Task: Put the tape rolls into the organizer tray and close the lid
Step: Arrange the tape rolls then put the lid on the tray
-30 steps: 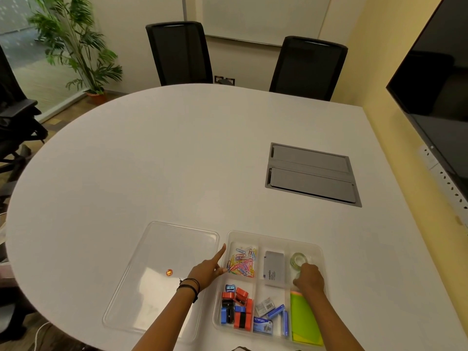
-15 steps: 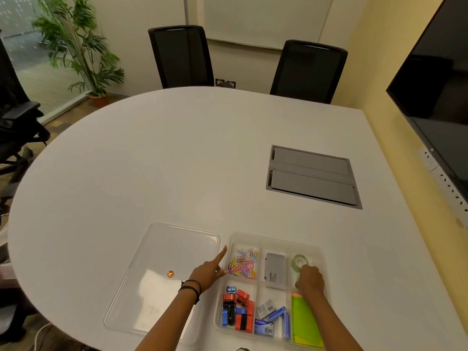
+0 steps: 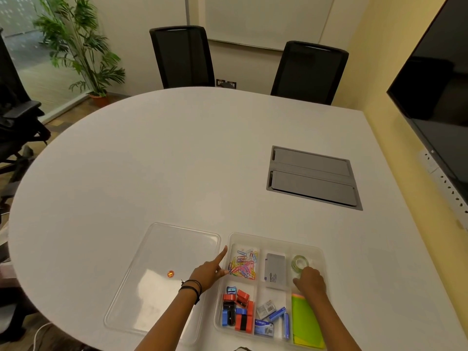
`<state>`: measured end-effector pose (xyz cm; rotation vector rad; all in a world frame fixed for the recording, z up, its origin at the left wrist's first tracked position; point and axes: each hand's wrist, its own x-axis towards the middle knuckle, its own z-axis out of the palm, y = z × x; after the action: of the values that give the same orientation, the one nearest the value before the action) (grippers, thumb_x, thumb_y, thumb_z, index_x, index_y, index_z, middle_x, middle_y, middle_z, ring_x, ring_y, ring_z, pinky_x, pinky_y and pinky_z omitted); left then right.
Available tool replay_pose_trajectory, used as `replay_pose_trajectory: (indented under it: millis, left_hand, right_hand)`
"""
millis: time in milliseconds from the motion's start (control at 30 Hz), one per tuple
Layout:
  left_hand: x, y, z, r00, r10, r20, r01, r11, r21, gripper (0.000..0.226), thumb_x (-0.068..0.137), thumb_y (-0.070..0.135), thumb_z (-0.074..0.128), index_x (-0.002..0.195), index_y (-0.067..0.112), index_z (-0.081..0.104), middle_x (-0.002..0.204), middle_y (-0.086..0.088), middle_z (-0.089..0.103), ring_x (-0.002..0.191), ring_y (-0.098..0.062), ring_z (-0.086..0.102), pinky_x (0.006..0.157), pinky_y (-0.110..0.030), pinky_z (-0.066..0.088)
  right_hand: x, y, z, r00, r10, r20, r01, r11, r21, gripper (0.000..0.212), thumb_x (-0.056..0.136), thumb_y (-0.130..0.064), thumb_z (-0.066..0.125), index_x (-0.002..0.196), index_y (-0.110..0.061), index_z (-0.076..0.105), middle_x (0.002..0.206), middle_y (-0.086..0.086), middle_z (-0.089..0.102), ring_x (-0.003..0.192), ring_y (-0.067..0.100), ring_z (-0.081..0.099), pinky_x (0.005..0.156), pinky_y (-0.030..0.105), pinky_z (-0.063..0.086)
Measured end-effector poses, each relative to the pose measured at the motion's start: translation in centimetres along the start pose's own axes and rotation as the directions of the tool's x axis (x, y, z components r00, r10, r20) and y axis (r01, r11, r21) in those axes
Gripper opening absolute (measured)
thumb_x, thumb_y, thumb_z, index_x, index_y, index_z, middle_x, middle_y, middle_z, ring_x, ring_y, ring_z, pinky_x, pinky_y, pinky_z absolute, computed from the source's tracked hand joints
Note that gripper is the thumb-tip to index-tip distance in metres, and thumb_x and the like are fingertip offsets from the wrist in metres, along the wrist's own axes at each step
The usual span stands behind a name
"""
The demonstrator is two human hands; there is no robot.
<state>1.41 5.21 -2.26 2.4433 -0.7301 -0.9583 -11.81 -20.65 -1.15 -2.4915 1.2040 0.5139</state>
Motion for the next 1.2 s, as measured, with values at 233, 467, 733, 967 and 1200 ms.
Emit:
replay_pose_trajectory:
  millis: [233, 467, 733, 967, 1200]
  left_hand:
    - [-0.4, -0.2, 0.4, 0.993, 0.0, -0.114, -0.006, 0.999, -0.049, 0.068, 0.095, 0.04, 0.047, 0.148, 0.029, 0.005, 0.125, -0.005, 0.063, 0.107, -0.02, 0.063, 0.091, -0.033, 0.052]
    - [-2.0, -1.7, -0.3, 0.946, -0.075, -0.315, -0.006, 0.969, -0.249, 0.045, 0.096, 0.034, 0.047, 0.139, 0.023, 0.039, 0.126, -0.003, 0.06, 0.107, -0.016, 0.059, 0.092, -0.031, 0.048]
    - [-6.8, -10.2, -2.8, 0.783, -0.324, -0.531, 0.085, 0.901, -0.426, 0.032, 0.094, 0.011, 0.052, 0.126, 0.011, 0.054, 0.131, -0.013, 0.055, 0.117, -0.029, 0.053, 0.1, -0.039, 0.043]
    - [-11.4, -16.3, -3.5, 0.705, -0.534, -0.467, 0.372, 0.839, -0.398, 0.041, 0.093, 0.013, 0.053, 0.133, 0.008, 0.047, 0.144, -0.02, 0.04, 0.132, -0.038, 0.035, 0.108, -0.051, 0.034]
    - [-13.7, -18.0, -3.8, 0.761, -0.575, -0.3, 0.488, 0.813, -0.319, 0.063, 0.09, 0.025, 0.059, 0.144, 0.016, 0.027, 0.15, -0.014, 0.031, 0.133, -0.033, 0.038, 0.108, -0.049, 0.034]
  right_hand:
    - [-1.5, -0.2, -1.8, 0.992, -0.112, -0.063, 0.107, 0.992, -0.074, 0.032, 0.094, -0.023, 0.045, 0.122, -0.009, 0.052, 0.125, 0.011, 0.053, 0.113, 0.025, 0.054, 0.09, 0.032, 0.049]
    - [-5.5, -4.9, -2.9, 0.749, -0.65, -0.126, 0.661, 0.745, 0.083, 0.037, 0.096, -0.015, 0.046, 0.132, -0.014, 0.046, 0.14, 0.005, 0.043, 0.126, 0.016, 0.044, 0.101, 0.025, 0.041]
    - [-9.9, -12.1, 1.7, 0.467, -0.878, 0.106, 0.884, 0.468, -0.019, 0.04, 0.098, -0.017, 0.042, 0.138, -0.015, 0.041, 0.152, 0.006, 0.03, 0.139, 0.02, 0.03, 0.113, 0.035, 0.032]
    - [-10.9, -15.7, 5.6, 0.323, -0.89, 0.323, 0.946, 0.291, -0.145, 0.039, 0.096, -0.013, 0.045, 0.135, -0.007, 0.043, 0.151, 0.016, 0.032, 0.138, 0.029, 0.031, 0.117, 0.042, 0.022]
    - [-10.8, -16.8, 7.2, 0.396, -0.748, 0.532, 0.917, 0.294, -0.269, 0.037, 0.098, -0.018, 0.04, 0.132, -0.006, 0.048, 0.134, 0.019, 0.054, 0.128, 0.032, 0.046, 0.12, 0.052, 0.002]
